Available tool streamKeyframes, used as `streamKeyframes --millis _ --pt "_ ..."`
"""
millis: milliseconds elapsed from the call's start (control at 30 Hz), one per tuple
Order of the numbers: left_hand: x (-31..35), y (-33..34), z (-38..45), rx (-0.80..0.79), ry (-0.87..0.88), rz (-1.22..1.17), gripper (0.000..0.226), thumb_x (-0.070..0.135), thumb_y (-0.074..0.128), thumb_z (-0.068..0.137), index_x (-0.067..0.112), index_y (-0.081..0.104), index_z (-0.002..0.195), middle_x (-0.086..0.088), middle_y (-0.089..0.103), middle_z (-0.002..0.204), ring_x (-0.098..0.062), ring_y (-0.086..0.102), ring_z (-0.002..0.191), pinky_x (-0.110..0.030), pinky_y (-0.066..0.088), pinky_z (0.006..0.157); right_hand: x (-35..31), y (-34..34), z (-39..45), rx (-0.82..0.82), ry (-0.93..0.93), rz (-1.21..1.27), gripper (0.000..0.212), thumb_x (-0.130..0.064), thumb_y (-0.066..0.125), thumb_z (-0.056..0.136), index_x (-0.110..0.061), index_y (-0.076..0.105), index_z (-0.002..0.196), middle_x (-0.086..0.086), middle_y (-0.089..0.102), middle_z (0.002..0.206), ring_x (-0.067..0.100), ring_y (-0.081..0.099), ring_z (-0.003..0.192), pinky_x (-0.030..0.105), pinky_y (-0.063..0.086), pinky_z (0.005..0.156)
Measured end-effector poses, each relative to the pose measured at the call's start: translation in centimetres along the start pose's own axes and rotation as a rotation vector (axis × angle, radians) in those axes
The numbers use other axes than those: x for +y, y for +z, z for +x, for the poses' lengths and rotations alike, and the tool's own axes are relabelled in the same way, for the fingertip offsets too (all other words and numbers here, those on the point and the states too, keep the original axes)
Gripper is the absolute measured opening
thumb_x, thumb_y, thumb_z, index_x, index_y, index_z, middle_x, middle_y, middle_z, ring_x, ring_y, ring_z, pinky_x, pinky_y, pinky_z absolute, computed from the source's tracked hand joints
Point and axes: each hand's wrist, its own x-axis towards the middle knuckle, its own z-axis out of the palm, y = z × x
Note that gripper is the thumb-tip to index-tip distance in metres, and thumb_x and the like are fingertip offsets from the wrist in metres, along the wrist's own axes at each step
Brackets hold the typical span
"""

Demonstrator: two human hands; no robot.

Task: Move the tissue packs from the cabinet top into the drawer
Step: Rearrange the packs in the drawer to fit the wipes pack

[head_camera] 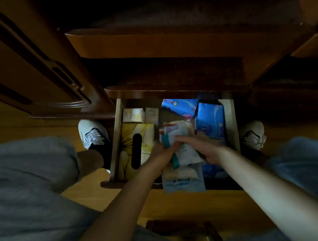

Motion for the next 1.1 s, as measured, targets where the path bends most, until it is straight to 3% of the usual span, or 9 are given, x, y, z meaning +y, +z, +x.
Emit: streamKeyframes --millis 100,300,500,567,667,800,900,967,1100 --pt "-0.9 1.1 0.5 0.06 -0.057 0.056 0.051 0.033 0.06 0.099 0.007 0.048 0.142 -0.012 0.062 0.131 -0.026 0.063 0.111 -0.036 0.054 0.09 2.3 -0.5 -0.1 -0.032 0.081 0.104 0.046 -0.044 0.086 0.076 -0.019 0.071 0.111 0.007 0.08 0.091 0.025 0.078 0.083 0.033 0.061 0.06" --pt "-1.1 -0.5 -0.1 0.134 -0.124 0.053 0.037 0.036 0.052 0.101 0.008 0.058 0.125 -0.007 0.062 0.106 -0.022 0.062 0.09 -0.032 0.049 0.073 1.7 1.0 1.5 0.02 0.046 0.071 0.044 -0.033 0.08 0.087 -0.011 0.069 0.124 0.012 0.078 0.105 0.028 0.076 0.093 0.033 0.062 0.068" --pt "-2.2 -2.1 -1.0 0.275 0.115 0.054 0.011 0.028 0.059 0.095 0.032 0.064 0.087 0.009 0.065 0.088 -0.01 0.062 0.082 -0.03 0.049 0.072 0.2 2.5 3.0 0.291 -0.159 0.145 0.064 -0.019 0.075 0.091 -0.015 0.039 0.144 0.009 0.062 0.12 0.014 0.063 0.086 0.021 0.052 0.047" --pt "-2.8 -2.7 -1.0 0.314 0.159 0.06 0.01 0.027 0.06 0.095 0.032 0.066 0.102 0.017 0.063 0.096 -0.006 0.06 0.092 -0.028 0.05 0.079 1.3 2.5 3.4 0.247 -0.16 0.101 0.075 -0.015 0.071 0.093 -0.016 0.025 0.152 0.013 0.054 0.136 0.02 0.064 0.098 0.028 0.057 0.059" --pt "-2.6 -3.3 -0.5 0.343 0.089 -0.065 0.014 0.021 0.06 0.096 0.025 0.065 0.108 0.002 0.068 0.109 -0.016 0.065 0.104 -0.032 0.053 0.088 3.3 2.8 3.6 0.144 -0.051 -0.059 0.088 -0.02 0.067 0.097 -0.013 0.007 0.161 0.014 0.037 0.156 0.032 0.05 0.133 0.044 0.053 0.099" --pt "-2.2 -2.9 0.3 0.359 0.078 -0.017 0.012 0.02 0.06 0.095 0.023 0.067 0.105 -0.003 0.072 0.107 -0.015 0.069 0.094 -0.031 0.054 0.078 3.9 3.0 4.1 0.093 0.018 -0.203 0.069 -0.03 0.065 0.099 -0.005 0.027 0.151 0.017 0.048 0.148 0.025 0.057 0.113 0.032 0.055 0.077" --pt "-2.2 -2.5 0.8 0.343 0.111 0.04 0.015 0.019 0.059 0.094 0.023 0.068 0.106 -0.001 0.071 0.103 -0.016 0.068 0.095 -0.03 0.052 0.074 3.8 3.0 4.5 0.185 0.034 -0.372 0.082 -0.039 0.069 0.092 0.0 0.028 0.151 0.022 0.041 0.152 0.035 0.049 0.133 0.048 0.045 0.108" --pt "-2.2 -2.3 1.0 0.345 0.12 0.045 0.017 0.02 0.06 0.093 0.023 0.068 0.108 0.001 0.07 0.103 -0.018 0.067 0.098 -0.031 0.052 0.076 3.7 3.3 4.5 0.278 -0.005 -0.4 0.096 -0.04 0.07 0.088 -0.001 0.016 0.157 0.021 0.029 0.16 0.039 0.035 0.144 0.047 0.037 0.115" --pt "-2.3 -2.4 1.5 0.368 0.117 0.036 0.018 0.021 0.06 0.092 0.023 0.069 0.107 0.003 0.07 0.099 -0.018 0.068 0.095 -0.034 0.054 0.078 3.7 4.3 4.3 0.248 0.024 -0.432 0.081 -0.035 0.061 0.097 -0.004 0.017 0.158 0.02 0.045 0.152 0.035 0.053 0.13 0.029 0.043 0.087"
